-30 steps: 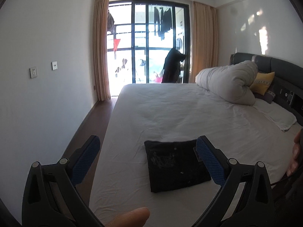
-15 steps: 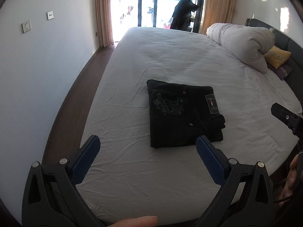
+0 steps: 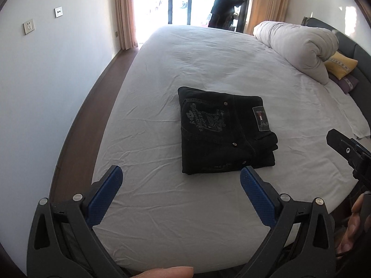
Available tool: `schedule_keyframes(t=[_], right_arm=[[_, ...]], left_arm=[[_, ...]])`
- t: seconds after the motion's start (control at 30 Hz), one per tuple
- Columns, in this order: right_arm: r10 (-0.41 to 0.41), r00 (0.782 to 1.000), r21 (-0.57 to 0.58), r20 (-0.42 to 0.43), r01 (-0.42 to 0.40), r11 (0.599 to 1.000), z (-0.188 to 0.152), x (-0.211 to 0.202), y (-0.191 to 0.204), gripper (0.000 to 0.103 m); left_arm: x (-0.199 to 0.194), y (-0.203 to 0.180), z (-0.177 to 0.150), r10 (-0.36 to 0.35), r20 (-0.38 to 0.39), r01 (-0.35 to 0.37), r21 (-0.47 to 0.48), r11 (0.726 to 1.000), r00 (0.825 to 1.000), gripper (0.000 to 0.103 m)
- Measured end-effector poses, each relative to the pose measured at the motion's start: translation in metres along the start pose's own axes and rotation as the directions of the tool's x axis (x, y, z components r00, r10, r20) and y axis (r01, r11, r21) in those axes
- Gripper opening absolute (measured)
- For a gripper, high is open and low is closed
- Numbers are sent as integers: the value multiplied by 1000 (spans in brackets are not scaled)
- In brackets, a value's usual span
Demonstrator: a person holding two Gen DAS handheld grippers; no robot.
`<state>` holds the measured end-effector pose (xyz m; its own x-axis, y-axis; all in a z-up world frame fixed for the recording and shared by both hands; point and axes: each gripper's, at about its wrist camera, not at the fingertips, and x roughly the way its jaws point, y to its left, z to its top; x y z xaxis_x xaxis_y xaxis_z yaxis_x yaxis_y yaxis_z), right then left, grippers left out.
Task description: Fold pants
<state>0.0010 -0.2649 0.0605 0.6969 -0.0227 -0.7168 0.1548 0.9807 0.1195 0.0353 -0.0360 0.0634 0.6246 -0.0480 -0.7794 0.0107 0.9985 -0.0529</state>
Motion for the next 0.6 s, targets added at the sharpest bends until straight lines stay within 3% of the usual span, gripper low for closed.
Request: schedule_keyframes(t=[0.6], right_arm=[[3,1000,-6,-6,-3,1000,-2,-1,3,103]], left_arm=[[-2,-3,-3,3,-10,-3,2,1000,1000,103]])
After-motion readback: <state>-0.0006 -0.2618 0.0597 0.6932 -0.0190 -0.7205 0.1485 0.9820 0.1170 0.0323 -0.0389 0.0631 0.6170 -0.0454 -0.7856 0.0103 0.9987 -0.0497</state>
